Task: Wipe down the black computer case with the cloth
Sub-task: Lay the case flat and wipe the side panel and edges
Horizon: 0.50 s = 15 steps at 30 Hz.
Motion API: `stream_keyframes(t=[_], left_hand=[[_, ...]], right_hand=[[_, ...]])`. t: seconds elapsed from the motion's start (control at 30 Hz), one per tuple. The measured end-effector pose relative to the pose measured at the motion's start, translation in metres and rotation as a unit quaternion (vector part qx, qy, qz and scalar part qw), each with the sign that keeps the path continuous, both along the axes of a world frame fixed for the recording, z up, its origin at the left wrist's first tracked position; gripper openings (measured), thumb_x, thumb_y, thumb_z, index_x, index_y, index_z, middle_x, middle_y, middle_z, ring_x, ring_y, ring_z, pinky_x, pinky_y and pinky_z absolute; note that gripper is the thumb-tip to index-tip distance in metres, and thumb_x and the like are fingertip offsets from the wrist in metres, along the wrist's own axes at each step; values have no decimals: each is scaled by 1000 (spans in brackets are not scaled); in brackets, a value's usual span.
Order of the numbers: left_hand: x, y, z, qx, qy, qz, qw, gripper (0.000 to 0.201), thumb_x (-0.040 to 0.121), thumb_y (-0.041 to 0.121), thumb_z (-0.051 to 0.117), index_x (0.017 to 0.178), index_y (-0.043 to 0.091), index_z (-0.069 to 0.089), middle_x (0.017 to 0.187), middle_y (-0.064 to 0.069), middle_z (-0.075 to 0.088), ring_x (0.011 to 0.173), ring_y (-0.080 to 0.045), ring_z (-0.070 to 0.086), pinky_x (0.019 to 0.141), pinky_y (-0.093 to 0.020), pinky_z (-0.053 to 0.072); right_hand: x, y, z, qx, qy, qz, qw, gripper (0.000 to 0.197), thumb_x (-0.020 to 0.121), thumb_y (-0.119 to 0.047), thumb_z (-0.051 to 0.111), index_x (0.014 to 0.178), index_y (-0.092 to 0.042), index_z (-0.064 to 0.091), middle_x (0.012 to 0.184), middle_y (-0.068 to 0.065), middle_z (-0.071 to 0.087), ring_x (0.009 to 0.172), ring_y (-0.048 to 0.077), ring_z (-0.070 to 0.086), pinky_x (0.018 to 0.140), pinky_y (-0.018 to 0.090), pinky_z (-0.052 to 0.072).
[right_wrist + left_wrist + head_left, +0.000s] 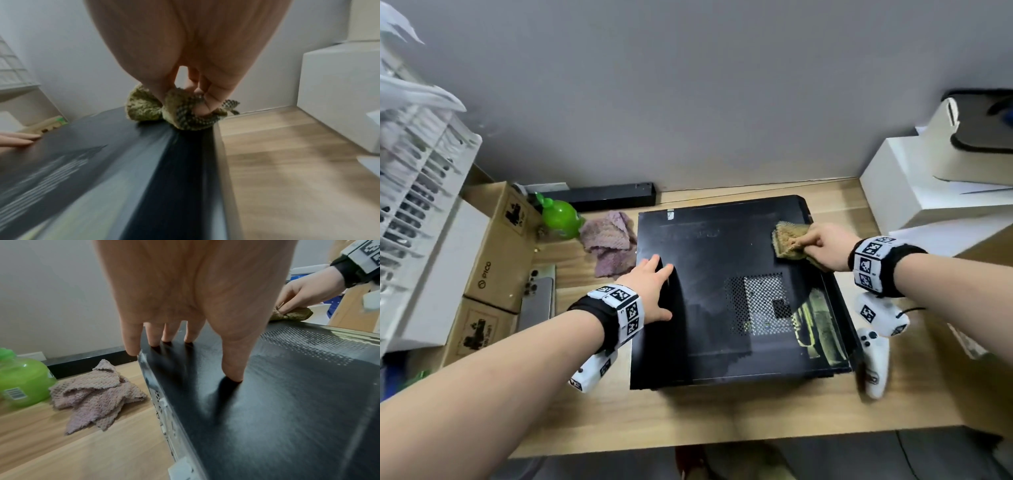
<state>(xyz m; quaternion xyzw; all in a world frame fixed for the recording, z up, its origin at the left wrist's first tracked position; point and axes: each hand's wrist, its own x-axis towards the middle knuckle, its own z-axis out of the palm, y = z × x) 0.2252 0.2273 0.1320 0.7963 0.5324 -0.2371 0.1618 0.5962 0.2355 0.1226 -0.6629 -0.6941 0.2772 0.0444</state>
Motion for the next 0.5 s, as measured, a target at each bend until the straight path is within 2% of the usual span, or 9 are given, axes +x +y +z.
stream_keyframes(t=[0.1,0.17,0.23,0.27,0.33,0.4,0.5], left_hand=[[-3,-6,0,18,2,-9,1000,96,80,54,69,155,24,18,160,-12,14,147,-28,19,111,-46,38],[-2,-12,2,30,11,-17,999,90,83,54,65,154,24,19,156,-12,20,144,-29,25,109,-46,39],[-1,-18,2,43,12,-22,999,82,86,52,62,153,23,23,148,-11,30,138,-30,33,105,-46,42],[-2,-22,2,48,12,-23,999,79,87,50,60,152,23,24,143,-10,33,135,-30,35,103,-46,43],[-4,-31,1,52,10,-25,998,73,87,46,58,150,23,27,137,-9,37,131,-30,38,101,-47,45],[-7,-38,-1,54,9,-30,998,71,84,42,56,147,24,29,133,-9,38,129,-31,39,99,-48,46],[-15,-45,-3,50,11,-43,998,79,77,40,58,148,23,26,134,-8,36,130,-30,37,99,-47,46]], right_hand=[[-8,-42,1,-22,10,57,998,25,89,-6,59,106,-17,74,93,-3,54,93,15,55,86,16,35],[-8,-66,3,-41,19,63,997,27,89,-6,59,106,-21,74,90,-4,54,89,13,56,80,9,33],[-9,-84,2,-54,24,63,996,28,89,-6,58,106,-22,74,87,-8,51,82,1,52,72,2,31],[-11,-93,2,-57,27,62,996,27,89,-6,58,106,-22,74,86,-11,50,79,-3,50,72,2,32],[-14,-112,-1,-61,32,52,996,27,89,-6,59,105,-21,75,84,-13,49,76,-3,50,73,8,33],[-15,-132,-4,-67,42,37,996,29,88,-5,59,101,-26,75,82,-13,49,76,-1,51,74,13,36],[-18,-160,-4,-69,67,15,995,35,89,-4,58,103,-34,72,83,-11,49,77,1,52,74,10,36]])
